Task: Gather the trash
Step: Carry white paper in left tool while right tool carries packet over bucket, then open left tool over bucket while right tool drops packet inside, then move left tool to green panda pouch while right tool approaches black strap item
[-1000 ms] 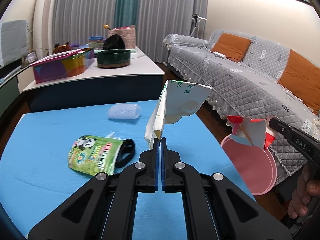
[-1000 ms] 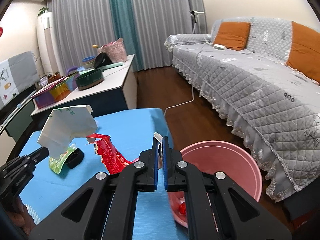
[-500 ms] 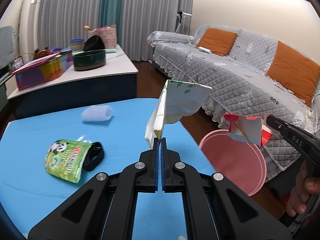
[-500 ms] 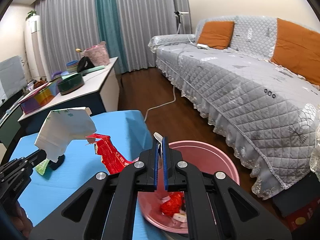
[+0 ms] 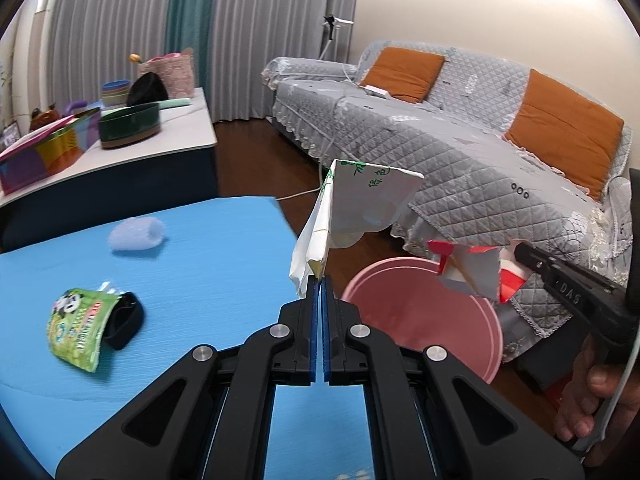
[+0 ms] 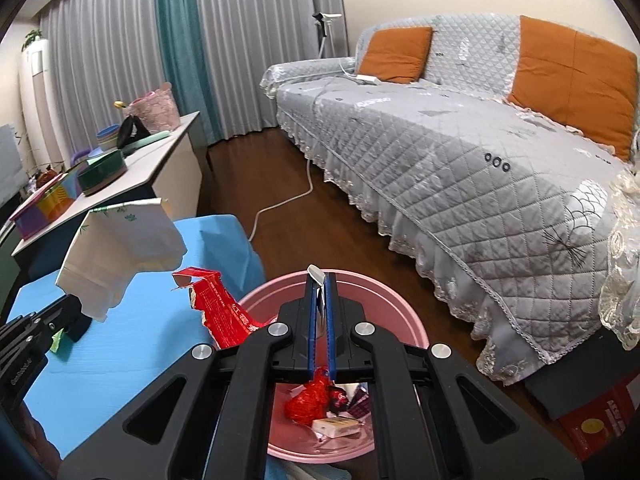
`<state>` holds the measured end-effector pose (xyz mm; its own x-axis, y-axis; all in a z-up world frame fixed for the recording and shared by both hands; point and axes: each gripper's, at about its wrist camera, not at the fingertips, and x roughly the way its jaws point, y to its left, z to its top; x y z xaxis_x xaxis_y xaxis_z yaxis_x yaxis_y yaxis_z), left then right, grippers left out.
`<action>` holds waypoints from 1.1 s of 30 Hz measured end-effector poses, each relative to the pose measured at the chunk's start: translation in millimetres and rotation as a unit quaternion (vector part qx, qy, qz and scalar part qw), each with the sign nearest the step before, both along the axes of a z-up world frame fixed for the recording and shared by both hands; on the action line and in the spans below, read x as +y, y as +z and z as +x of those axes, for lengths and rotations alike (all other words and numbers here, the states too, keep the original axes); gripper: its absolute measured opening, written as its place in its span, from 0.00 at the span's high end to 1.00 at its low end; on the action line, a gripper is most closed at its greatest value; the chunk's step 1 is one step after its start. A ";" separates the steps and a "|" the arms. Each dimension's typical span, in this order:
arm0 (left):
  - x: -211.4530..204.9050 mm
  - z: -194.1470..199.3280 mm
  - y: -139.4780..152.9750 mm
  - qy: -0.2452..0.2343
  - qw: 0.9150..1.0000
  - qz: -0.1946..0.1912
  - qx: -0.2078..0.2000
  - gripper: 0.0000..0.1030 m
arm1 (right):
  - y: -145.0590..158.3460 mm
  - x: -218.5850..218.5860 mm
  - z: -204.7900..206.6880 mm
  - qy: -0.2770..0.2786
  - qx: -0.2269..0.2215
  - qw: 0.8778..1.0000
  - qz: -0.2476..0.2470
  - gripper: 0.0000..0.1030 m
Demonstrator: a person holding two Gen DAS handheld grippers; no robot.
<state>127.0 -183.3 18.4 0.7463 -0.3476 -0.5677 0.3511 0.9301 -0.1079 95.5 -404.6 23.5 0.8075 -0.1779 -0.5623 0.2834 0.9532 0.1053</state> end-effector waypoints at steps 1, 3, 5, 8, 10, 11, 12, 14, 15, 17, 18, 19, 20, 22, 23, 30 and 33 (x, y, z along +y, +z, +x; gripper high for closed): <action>-4.3 0.0 -0.3 -0.003 1.000 0.000 -0.001 0.99 | -1.3 -2.7 -0.4 -0.002 0.001 1.000 0.000 0.96; -12.3 0.0 -1.2 -0.010 1.000 0.002 -0.002 0.99 | -3.5 -7.7 -0.6 -0.005 0.004 1.000 -0.002 0.96; -21.4 0.4 -3.3 -0.018 1.000 0.004 -0.001 0.99 | -5.8 -12.4 -0.9 -0.008 0.005 1.000 -0.005 0.96; -32.4 0.8 -6.6 -0.026 1.000 0.008 0.001 0.99 | -9.9 -22.7 -1.2 -0.015 0.011 1.000 -0.005 0.96; -39.2 0.9 -7.9 -0.031 0.999 0.009 0.003 0.99 | -13.1 -31.8 -2.2 -0.022 0.015 1.000 -0.001 0.96; -42.6 1.7 -8.3 -0.033 0.999 0.009 0.004 0.99 | -14.1 -35.2 -3.1 -0.024 0.015 1.000 0.000 0.96; -46.8 2.0 -9.4 -0.036 0.999 0.010 0.006 0.99 | -14.9 -37.8 -3.9 -0.025 0.016 1.000 0.001 0.96; -52.2 2.2 -11.3 -0.039 0.999 0.011 0.008 0.99 | -16.7 -43.8 -5.5 -0.027 0.018 0.999 0.003 0.96; -54.6 2.0 -12.2 -0.040 0.999 0.012 0.010 0.99 | -17.7 -45.9 -5.8 -0.028 0.020 0.999 0.004 0.96; -60.6 1.6 -14.1 -0.047 0.999 0.013 0.014 0.98 | -20.9 -49.5 -6.2 -0.027 0.024 0.999 0.009 0.95; -62.4 1.4 -14.8 -0.050 0.999 0.012 0.016 0.98 | -22.4 -51.1 -5.6 -0.023 0.027 0.999 0.014 0.94; -64.3 1.7 -15.7 -0.054 0.998 0.010 0.020 0.95 | -25.3 -52.1 -3.9 -0.015 0.035 0.999 0.020 0.92; -63.9 2.5 -15.9 -0.055 0.998 0.005 0.022 0.91 | -29.0 -52.7 -1.7 -0.010 0.045 0.999 0.022 0.91; -60.9 5.6 -15.4 -0.053 0.998 -0.013 0.027 0.78 | -35.1 -53.3 1.4 -0.008 0.061 0.998 0.023 0.89; -58.8 7.5 -15.1 -0.050 0.998 -0.019 0.031 0.72 | -36.5 -54.0 1.7 -0.009 0.064 0.998 0.025 0.83; -42.7 15.2 -19.7 -0.024 0.998 -0.032 0.052 0.64 | -35.2 -56.7 2.3 -0.018 0.060 0.997 0.041 0.63; -34.6 15.7 -20.6 -0.017 0.998 -0.032 0.055 0.64 | -32.2 -48.5 5.1 -0.010 0.056 0.998 0.036 0.63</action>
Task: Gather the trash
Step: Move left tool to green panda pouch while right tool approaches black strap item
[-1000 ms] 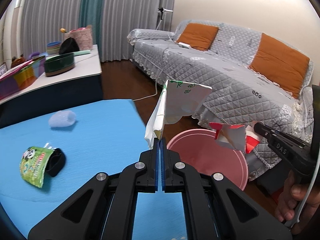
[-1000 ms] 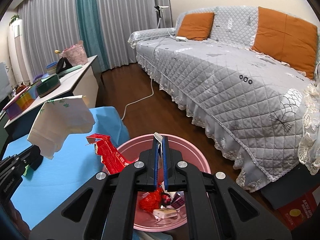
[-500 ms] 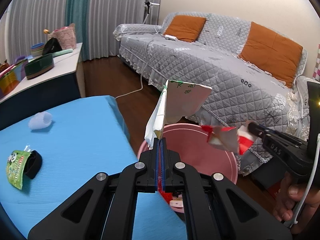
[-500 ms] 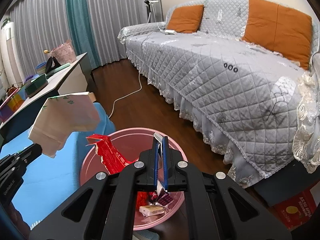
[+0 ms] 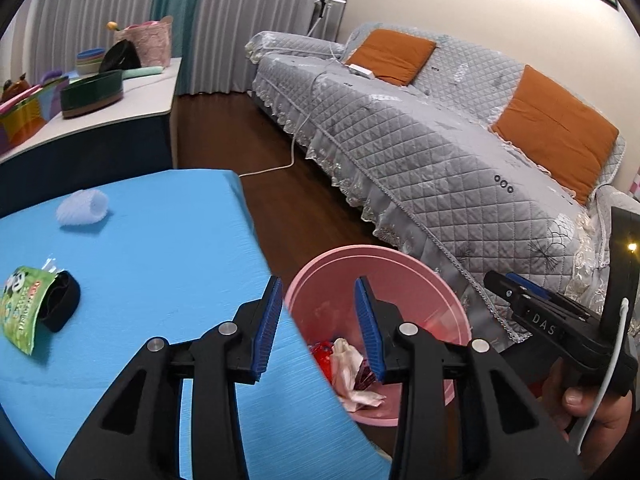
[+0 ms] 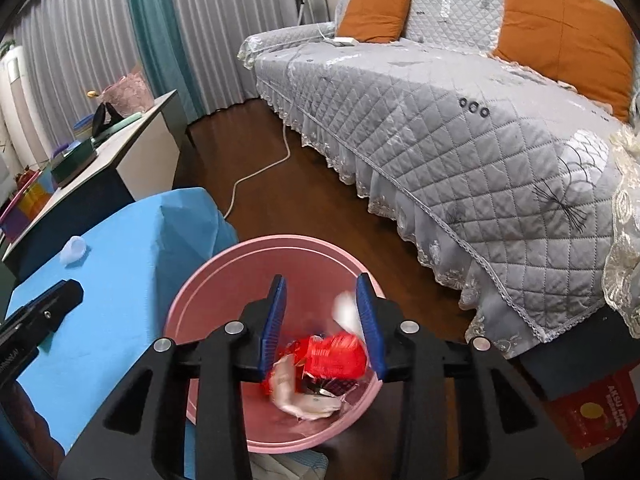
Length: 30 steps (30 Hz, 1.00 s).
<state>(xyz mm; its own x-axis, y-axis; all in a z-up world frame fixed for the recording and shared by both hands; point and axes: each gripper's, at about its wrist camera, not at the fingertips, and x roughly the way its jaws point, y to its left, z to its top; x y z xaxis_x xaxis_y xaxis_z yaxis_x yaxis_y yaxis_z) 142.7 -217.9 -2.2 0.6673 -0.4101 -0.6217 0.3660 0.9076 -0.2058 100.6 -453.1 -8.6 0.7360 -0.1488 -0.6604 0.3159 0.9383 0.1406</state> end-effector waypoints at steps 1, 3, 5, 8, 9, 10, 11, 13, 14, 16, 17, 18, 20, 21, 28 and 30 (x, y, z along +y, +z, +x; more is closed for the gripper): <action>2.8 0.1 0.9 0.002 1.000 0.000 0.000 0.64 | 0.3 2.7 1.5 0.004 0.000 1.000 -0.001 0.63; 8.4 -0.7 3.5 0.006 1.000 -0.003 -0.001 0.64 | 0.2 7.8 4.7 0.009 0.003 1.000 -0.003 0.63; 13.4 -1.5 6.0 0.010 1.000 -0.005 -0.003 0.64 | 0.2 11.3 6.9 0.011 0.003 1.000 -0.003 0.63; 23.2 -2.0 8.9 0.017 1.000 -0.006 -0.007 0.64 | 1.2 16.2 10.2 0.010 0.003 1.000 -0.001 0.63; 27.9 -2.3 9.3 0.021 1.000 -0.006 -0.007 0.64 | 1.8 18.7 11.2 0.011 0.002 1.000 -0.001 0.63; 31.8 -1.9 9.7 0.025 1.000 -0.005 -0.007 0.64 | 2.7 21.0 12.3 0.012 0.002 1.000 -0.001 0.63; 37.0 -1.6 9.5 0.030 1.000 -0.005 -0.005 0.64 | 3.6 24.6 13.8 0.013 0.001 1.000 -0.001 0.63; 48.0 -0.5 9.3 0.042 0.999 -0.006 -0.002 0.64 | 5.7 32.1 16.1 0.019 0.000 1.000 -0.002 0.63; 54.0 -0.6 9.3 0.049 0.999 -0.006 -0.001 0.64 | 6.4 35.3 16.6 0.020 -0.001 1.000 -0.003 0.63; 67.1 0.1 9.4 0.064 0.998 -0.007 0.000 0.64 | 9.7 46.8 19.7 0.029 -0.005 1.000 -0.006 0.63; 73.9 0.6 9.3 0.071 0.997 -0.007 0.001 0.64 | 10.6 50.9 21.2 0.031 -0.006 0.999 -0.007 0.63; 83.0 0.7 8.5 0.081 0.997 -0.007 0.003 0.64 | 12.0 58.4 23.4 0.037 -0.008 0.999 -0.007 0.63; 98.1 0.8 6.5 0.096 0.995 -0.007 0.006 0.64 | 13.3 68.2 26.3 0.043 -0.010 0.999 -0.008 0.63; 108.3 1.0 5.0 0.107 0.994 -0.006 0.008 0.64 | 14.0 76.9 29.5 0.050 -0.010 0.999 -0.008 0.63; 167.2 -1.1 -5.9 0.170 0.985 0.009 0.015 0.62 | 18.4 128.8 45.3 0.088 -0.020 0.996 -0.008 0.63; 184.0 -4.2 -11.6 0.187 0.982 0.024 0.015 0.58 | 18.7 145.7 49.7 0.101 -0.023 0.995 -0.007 0.63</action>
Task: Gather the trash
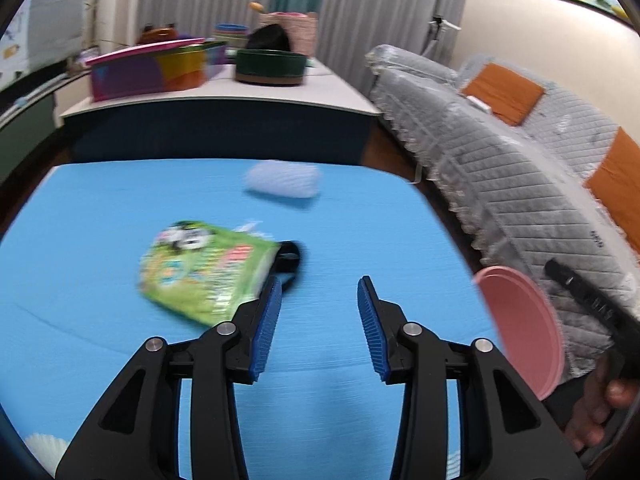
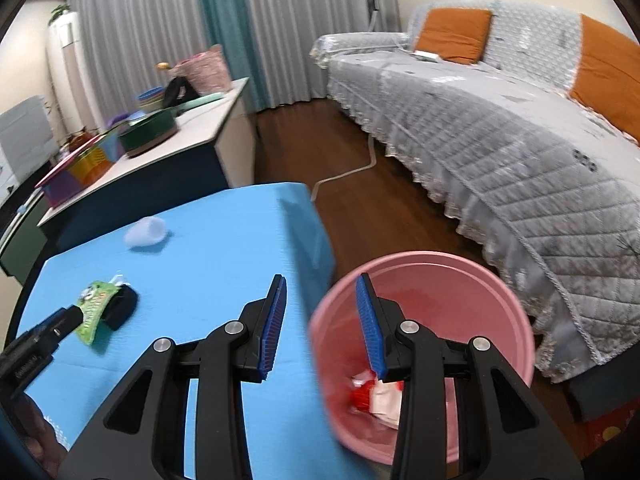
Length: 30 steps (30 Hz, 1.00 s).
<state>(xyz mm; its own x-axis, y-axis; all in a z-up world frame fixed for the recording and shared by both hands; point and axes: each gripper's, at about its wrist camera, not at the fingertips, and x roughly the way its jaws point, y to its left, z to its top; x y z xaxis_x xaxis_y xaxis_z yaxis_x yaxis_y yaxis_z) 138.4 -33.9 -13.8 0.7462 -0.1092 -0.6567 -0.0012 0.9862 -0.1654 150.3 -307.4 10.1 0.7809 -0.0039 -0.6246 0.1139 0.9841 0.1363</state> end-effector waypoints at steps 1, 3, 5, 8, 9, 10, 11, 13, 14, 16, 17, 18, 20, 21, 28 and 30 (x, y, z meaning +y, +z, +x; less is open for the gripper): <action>7.8 -0.9 -3.1 0.007 1.000 0.001 0.004 0.55 | 0.2 8.8 2.7 0.007 -0.001 1.000 0.000 0.63; 20.4 -2.2 -7.5 0.018 1.000 -0.004 0.013 0.52 | 0.2 28.0 8.6 0.024 -0.004 1.000 0.001 0.63; 34.1 -4.3 -15.2 0.027 0.999 -0.013 0.026 0.50 | -0.1 44.9 12.5 0.041 -0.006 0.999 0.000 0.63; 51.7 -6.1 -25.1 0.033 0.998 -0.037 0.041 0.46 | -1.1 66.4 15.6 0.064 -0.009 0.998 -0.003 0.63; 57.4 -5.5 -28.2 0.034 0.997 -0.051 0.045 0.45 | -1.7 71.5 16.7 0.069 -0.010 0.998 -0.004 0.63; 60.6 -5.8 -31.1 0.033 0.997 -0.060 0.048 0.44 | -2.7 77.8 18.2 0.076 -0.009 0.997 -0.005 0.63; 62.6 -4.5 -33.5 0.029 0.996 -0.069 0.051 0.42 | -3.9 83.2 19.4 0.081 -0.008 0.997 -0.006 0.63; 62.0 -2.0 -38.9 0.022 0.994 -0.084 0.059 0.40 | -5.7 89.9 22.8 0.088 -0.006 0.996 -0.005 0.63; 61.7 -0.6 -41.6 0.020 0.994 -0.091 0.062 0.40 | -6.7 93.9 24.8 0.091 -0.004 0.996 -0.006 0.63; 61.3 3.6 -46.1 0.019 0.993 -0.100 0.067 0.40 | -8.8 96.3 28.1 0.095 -0.002 0.995 -0.005 0.63; 60.5 5.8 -47.7 0.020 0.992 -0.104 0.068 0.40 | -9.8 97.9 29.5 0.097 -0.001 0.995 -0.005 0.63; 60.4 9.5 -50.2 0.021 0.991 -0.110 0.071 0.40 | -10.8 98.0 30.6 0.098 0.000 0.995 -0.005 0.63; 61.7 15.1 -54.3 0.024 0.990 -0.120 0.076 0.40 | -13.1 100.8 32.8 0.102 0.002 0.995 -0.005 0.63; 61.6 18.3 -56.4 0.025 0.989 -0.125 0.078 0.40 | -14.6 102.1 34.3 0.104 0.004 0.995 -0.006 0.63; 65.1 35.2 -58.1 0.046 0.988 -0.133 0.062 0.41 | -24.7 111.1 44.7 0.116 0.013 0.993 -0.005 0.63; 70.9 36.2 -54.9 0.059 0.988 -0.137 0.049 0.42 | -26.6 116.3 46.7 0.122 0.014 0.992 -0.004 0.63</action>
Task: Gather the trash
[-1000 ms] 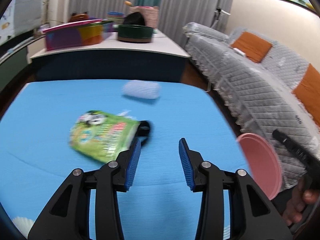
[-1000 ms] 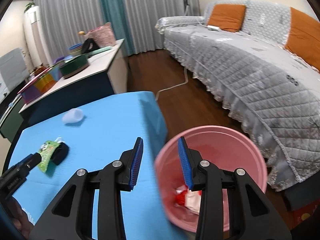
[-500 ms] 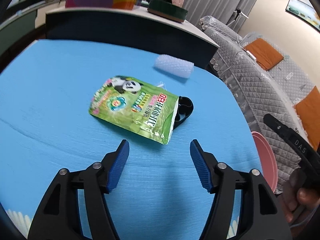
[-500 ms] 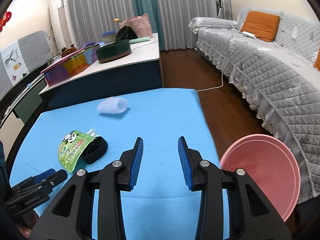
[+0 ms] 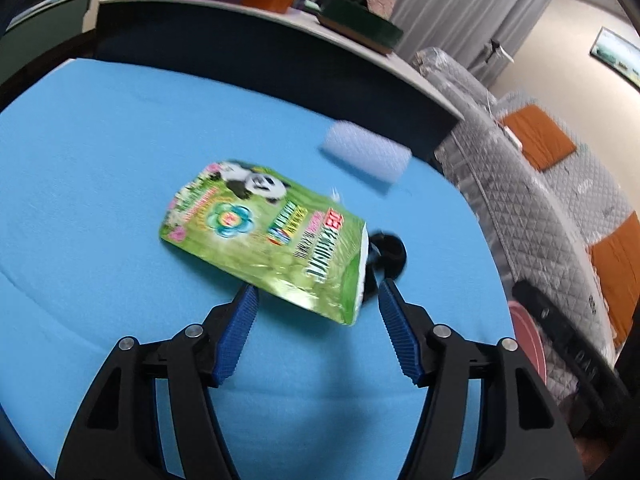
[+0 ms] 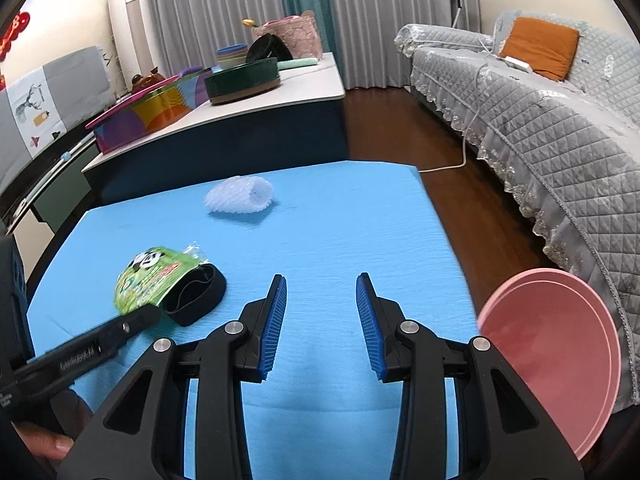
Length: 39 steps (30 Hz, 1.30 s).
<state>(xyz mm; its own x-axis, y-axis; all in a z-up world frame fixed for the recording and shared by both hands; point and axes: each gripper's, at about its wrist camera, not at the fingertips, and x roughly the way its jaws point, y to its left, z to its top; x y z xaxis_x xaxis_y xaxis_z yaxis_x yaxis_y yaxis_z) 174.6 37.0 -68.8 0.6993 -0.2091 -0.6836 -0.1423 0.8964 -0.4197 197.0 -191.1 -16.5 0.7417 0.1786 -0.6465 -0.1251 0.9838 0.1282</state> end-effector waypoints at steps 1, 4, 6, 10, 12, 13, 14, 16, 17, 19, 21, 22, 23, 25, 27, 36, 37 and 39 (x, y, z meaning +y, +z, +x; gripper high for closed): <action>3.3 0.6 1.3 0.004 1.000 -0.002 -0.002 0.42 | -0.6 2.6 0.5 0.003 0.000 1.000 0.001 0.63; 13.6 3.4 1.7 0.018 1.000 -0.015 -0.007 0.47 | -2.4 14.1 1.8 0.020 -0.001 1.000 0.005 0.63; 18.6 5.2 0.3 0.024 0.999 -0.022 -0.006 0.55 | -3.8 23.2 2.5 0.033 -0.001 0.999 0.009 0.63; 26.5 8.2 -2.7 0.030 0.999 -0.030 -0.002 0.71 | -8.8 39.6 3.7 0.060 0.006 0.998 0.026 0.64; 29.0 9.0 -2.9 0.031 0.999 -0.034 -0.003 0.75 | -13.2 48.7 4.5 0.072 0.011 0.997 0.032 0.64; 29.8 10.0 -2.9 0.031 0.999 -0.037 -0.003 0.76 | -16.0 53.0 5.5 0.077 0.014 0.996 0.036 0.64; 30.7 10.8 -3.1 0.031 0.999 -0.038 -0.004 0.76 | -19.5 57.2 7.1 0.082 0.020 0.996 0.040 0.64; 32.6 10.9 -4.6 0.033 0.999 -0.041 -0.001 0.77 | -23.6 62.8 10.2 0.089 0.027 0.995 0.047 0.64; 34.0 10.7 -5.3 0.036 0.998 -0.044 0.001 0.77 | -26.1 66.5 12.2 0.093 0.031 0.994 0.051 0.64; 36.9 10.1 -5.8 0.041 0.998 -0.051 0.000 0.77 | -28.1 71.4 14.7 0.098 0.034 0.993 0.056 0.64; 38.3 9.4 -4.3 0.047 0.998 -0.049 -0.002 0.77 | -29.1 75.3 17.8 0.103 0.037 0.992 0.064 0.61; 39.2 9.1 -3.6 0.050 0.998 -0.048 -0.004 0.77 | -29.8 77.1 19.5 0.104 0.040 0.991 0.068 0.61; 40.2 8.6 -2.0 0.054 0.997 -0.046 -0.007 0.77 | -30.6 79.2 21.0 0.105 0.042 0.991 0.069 0.61; 41.8 8.2 1.7 0.061 0.997 -0.035 -0.012 0.77 | -33.4 83.6 24.0 0.105 0.047 0.991 0.067 0.61; 43.7 8.8 4.5 0.069 0.997 -0.020 -0.016 0.77 | -37.8 88.0 28.6 0.099 0.059 0.992 0.053 0.61; 70.7 23.1 2.3 0.104 0.994 0.015 -0.004 0.71 | -39.0 90.5 35.1 0.084 0.075 0.994 0.011 0.88; 73.7 25.5 2.5 0.104 0.994 0.014 -0.005 0.65 | -38.2 88.9 35.5 0.083 0.076 0.994 0.007 0.93; 77.1 29.8 3.9 0.102 0.995 0.013 -0.007 0.59 | -35.1 85.7 34.6 0.076 0.071 0.995 -0.008 0.97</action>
<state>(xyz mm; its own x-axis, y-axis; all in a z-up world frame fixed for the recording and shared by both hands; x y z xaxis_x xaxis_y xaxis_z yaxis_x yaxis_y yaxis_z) 204.4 114.1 -64.8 0.7346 -0.0436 -0.6771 -0.3177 0.8597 -0.4000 231.7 -105.5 -51.6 0.6077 0.2704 -0.7467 -0.2540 0.9570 0.1399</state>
